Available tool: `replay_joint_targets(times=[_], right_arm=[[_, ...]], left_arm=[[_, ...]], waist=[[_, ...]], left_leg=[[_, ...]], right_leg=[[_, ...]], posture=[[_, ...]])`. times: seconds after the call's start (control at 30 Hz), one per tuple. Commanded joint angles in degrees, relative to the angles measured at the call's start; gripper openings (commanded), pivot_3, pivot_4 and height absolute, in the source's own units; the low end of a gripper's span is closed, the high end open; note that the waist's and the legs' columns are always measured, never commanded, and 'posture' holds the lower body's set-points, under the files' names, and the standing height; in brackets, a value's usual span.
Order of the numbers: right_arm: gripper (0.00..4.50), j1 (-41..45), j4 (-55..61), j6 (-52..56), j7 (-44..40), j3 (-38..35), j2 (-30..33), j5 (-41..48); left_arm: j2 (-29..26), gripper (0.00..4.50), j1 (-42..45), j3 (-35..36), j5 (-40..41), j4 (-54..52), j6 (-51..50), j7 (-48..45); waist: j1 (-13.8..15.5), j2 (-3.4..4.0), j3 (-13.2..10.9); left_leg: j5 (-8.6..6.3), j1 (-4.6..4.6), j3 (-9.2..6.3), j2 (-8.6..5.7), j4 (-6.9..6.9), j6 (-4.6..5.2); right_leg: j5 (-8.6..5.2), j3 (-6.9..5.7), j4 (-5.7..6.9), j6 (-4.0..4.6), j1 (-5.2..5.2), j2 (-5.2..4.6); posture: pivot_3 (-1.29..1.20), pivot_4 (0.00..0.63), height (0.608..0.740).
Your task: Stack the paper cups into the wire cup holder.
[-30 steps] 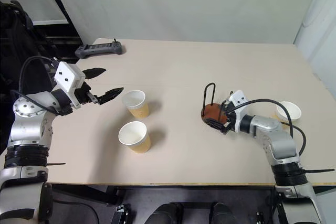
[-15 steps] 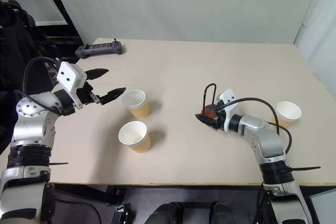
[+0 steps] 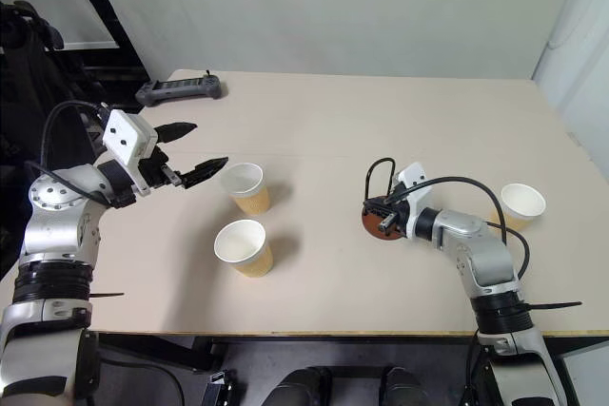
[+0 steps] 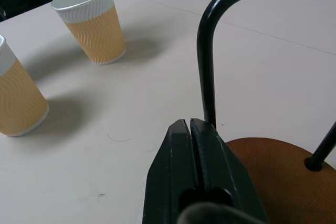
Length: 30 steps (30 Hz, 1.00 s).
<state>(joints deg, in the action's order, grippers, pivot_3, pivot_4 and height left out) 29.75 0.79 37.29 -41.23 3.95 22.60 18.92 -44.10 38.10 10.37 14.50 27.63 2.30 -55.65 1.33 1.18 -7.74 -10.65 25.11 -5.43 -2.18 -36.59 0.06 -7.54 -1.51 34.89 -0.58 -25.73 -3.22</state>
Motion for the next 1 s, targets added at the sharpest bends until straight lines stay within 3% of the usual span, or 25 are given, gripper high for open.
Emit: replay_joint_targets(times=[0.03,0.5,1.0], right_arm=[[0.02,0.83,1.94,0.13,-0.81,-0.25,0.49,0.94],[0.02,2.9,1.84,0.03,-11.18,0.14,5.82,3.73],[0.02,3.3,5.27,3.55,-17.75,3.84,4.71,8.61]], left_arm=[[-0.84,4.5,1.64,0.75,0.07,-0.36,1.02,0.13],[-0.79,4.5,2.74,0.32,-0.43,0.56,1.43,-0.44],[-0.99,4.5,3.62,0.1,-0.89,0.76,1.23,-1.11]], waist=[[0.0,0.0,0.0],[-0.03,0.0,0.0],[-0.14,0.0,0.0]], left_leg=[[0.0,0.0,0.0,0.0,0.0,0.0],[0.0,0.02,0.0,0.0,0.0,0.0],[0.02,0.03,0.0,0.0,0.01,0.0]], right_leg=[[0.0,0.0,0.0,0.0,0.0,0.0],[0.0,0.0,-0.02,0.0,0.0,0.0],[-0.02,0.0,-0.02,0.0,-0.01,0.01]], posture=[[0.0,0.15,0.74],[0.0,0.15,0.74],[0.0,0.15,0.74]])
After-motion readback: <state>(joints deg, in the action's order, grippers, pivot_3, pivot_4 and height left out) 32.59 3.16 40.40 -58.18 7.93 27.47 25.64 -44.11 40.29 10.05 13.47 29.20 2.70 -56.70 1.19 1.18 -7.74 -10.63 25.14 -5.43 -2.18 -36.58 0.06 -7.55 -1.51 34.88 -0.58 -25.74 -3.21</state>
